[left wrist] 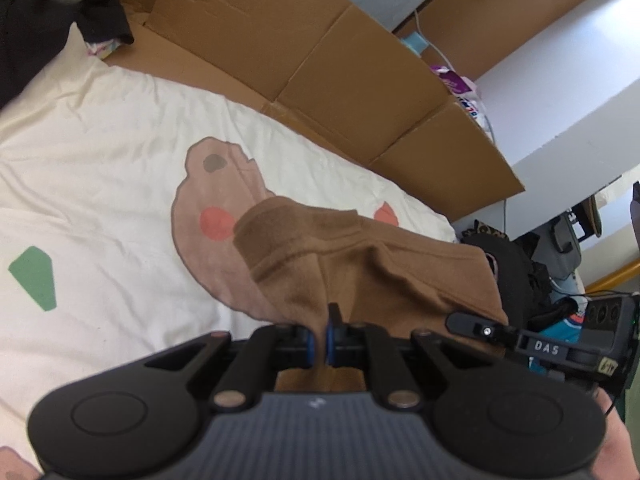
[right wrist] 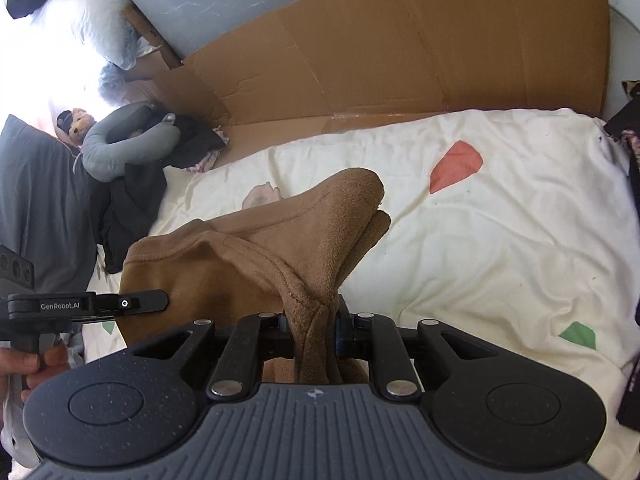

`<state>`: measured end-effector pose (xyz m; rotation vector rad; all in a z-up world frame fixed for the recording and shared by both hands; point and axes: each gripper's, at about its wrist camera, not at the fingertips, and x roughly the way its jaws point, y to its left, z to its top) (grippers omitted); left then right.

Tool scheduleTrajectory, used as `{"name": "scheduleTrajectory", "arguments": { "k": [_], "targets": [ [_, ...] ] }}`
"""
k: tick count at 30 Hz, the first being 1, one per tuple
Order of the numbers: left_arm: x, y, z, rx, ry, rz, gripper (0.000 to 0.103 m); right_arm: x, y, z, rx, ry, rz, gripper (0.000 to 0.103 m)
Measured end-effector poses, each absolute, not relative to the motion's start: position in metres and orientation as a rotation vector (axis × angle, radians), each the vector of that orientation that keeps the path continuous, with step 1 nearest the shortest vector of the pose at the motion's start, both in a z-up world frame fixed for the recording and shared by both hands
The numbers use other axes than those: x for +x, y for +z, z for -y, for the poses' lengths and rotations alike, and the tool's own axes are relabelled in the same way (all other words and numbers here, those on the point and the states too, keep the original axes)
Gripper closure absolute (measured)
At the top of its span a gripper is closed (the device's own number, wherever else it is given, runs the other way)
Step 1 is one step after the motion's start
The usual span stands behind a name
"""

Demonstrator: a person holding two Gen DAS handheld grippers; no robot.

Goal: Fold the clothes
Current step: 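Lift the pinched brown shirt off the duvet with both grippers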

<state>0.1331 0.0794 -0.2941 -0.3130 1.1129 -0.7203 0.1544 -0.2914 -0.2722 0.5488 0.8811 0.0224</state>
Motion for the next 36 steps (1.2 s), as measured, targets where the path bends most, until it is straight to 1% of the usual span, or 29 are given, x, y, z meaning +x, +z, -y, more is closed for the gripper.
{"name": "scheduleTrajectory", "arguments": {
  "k": [6,15,30,36],
  "targets": [
    [0.124,-0.273,-0.081,-0.305,-0.718,-1.104,0.097,0.146,-0.248,0.285,0.543,0.0,-0.879,0.088],
    [0.117,-0.225,-0.079,-0.306,-0.721,-1.045,0.097,0.141,-0.193,0.281,0.546,-0.006,-0.811,0.089],
    [0.1,-0.096,-0.075,-0.293,-0.746,-0.891,0.097,0.125,-0.062,0.276,0.487,-0.029,-0.635,0.089],
    [0.084,-0.048,-0.073,-0.271,-0.756,-0.84,0.098,0.107,-0.023,0.273,0.472,-0.035,-0.574,0.089]
  ]
}}
